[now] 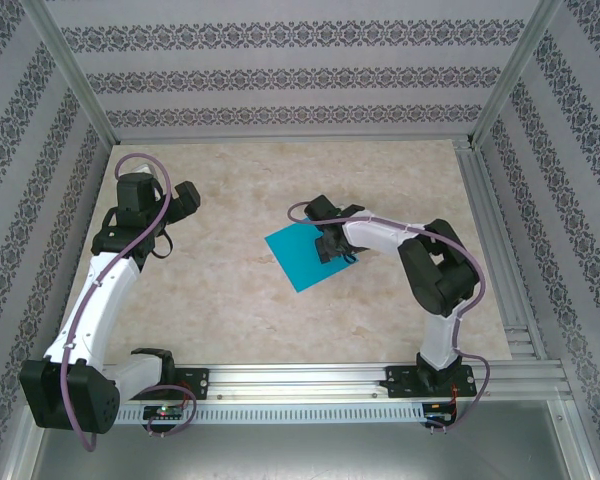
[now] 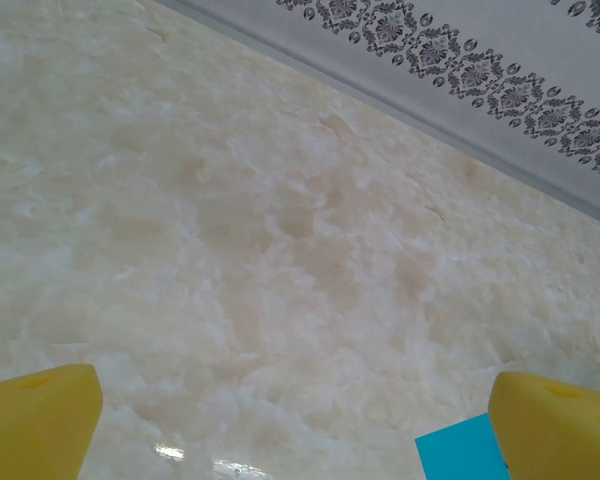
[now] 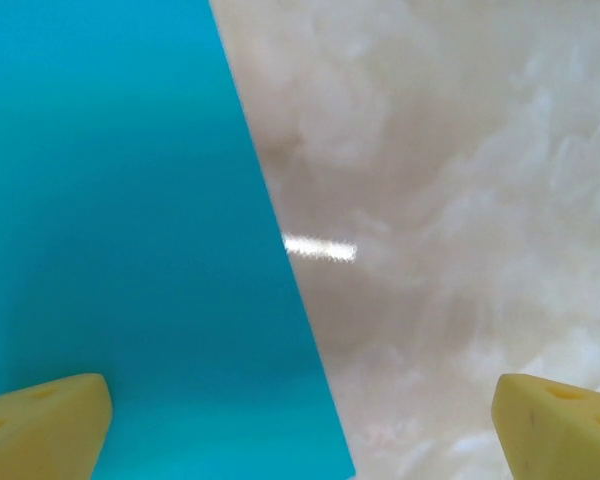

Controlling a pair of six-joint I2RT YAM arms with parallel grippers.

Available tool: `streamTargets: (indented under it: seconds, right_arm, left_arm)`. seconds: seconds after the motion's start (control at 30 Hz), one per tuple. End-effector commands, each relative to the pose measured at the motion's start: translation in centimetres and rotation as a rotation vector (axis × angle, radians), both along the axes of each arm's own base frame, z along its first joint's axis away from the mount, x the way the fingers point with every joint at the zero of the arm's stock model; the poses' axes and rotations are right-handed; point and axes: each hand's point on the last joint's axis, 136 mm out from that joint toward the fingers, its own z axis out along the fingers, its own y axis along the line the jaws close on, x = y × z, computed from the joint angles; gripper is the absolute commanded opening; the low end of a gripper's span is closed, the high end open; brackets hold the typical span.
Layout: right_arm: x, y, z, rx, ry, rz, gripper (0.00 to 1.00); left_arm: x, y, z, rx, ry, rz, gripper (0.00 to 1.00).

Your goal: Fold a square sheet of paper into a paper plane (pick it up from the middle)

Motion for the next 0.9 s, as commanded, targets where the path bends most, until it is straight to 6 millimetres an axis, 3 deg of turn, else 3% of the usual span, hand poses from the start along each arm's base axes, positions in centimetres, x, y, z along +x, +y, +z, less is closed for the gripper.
streamTargets:
  seconds: [0.0, 0.1, 0.27, 0.6, 0.87]
  right_arm:
    - [-1.1, 3.5, 3.1, 0.159, 0.040, 0.087, 0.98]
    - [-1.2, 7.1, 4.1, 0.309, 0.080, 0.180, 0.98]
    - [-0.3, 8.7, 3.7, 0.310, 0.121, 0.226, 0.98]
    - [1.5, 9.7, 1.1, 0.222, 0.186, 0.240, 0.98]
    - [1.0, 9.5, -1.4, 0.192, 0.243, 0.237, 0.98]
  left_arm:
    - [-0.1, 0.6, 0.6, 0.024, -0.002, 0.005, 1.00]
    - [-0.2, 0.6, 0.4, 0.025, 0.005, 0.006, 1.00]
    - [-0.2, 0.5, 0.3, 0.024, 0.006, 0.003, 1.00]
    - [0.0, 0.6, -0.1, 0.032, 0.019, 0.004, 1.00]
    - [0.1, 0.6, -0.4, 0.035, 0.028, 0.002, 1.00]
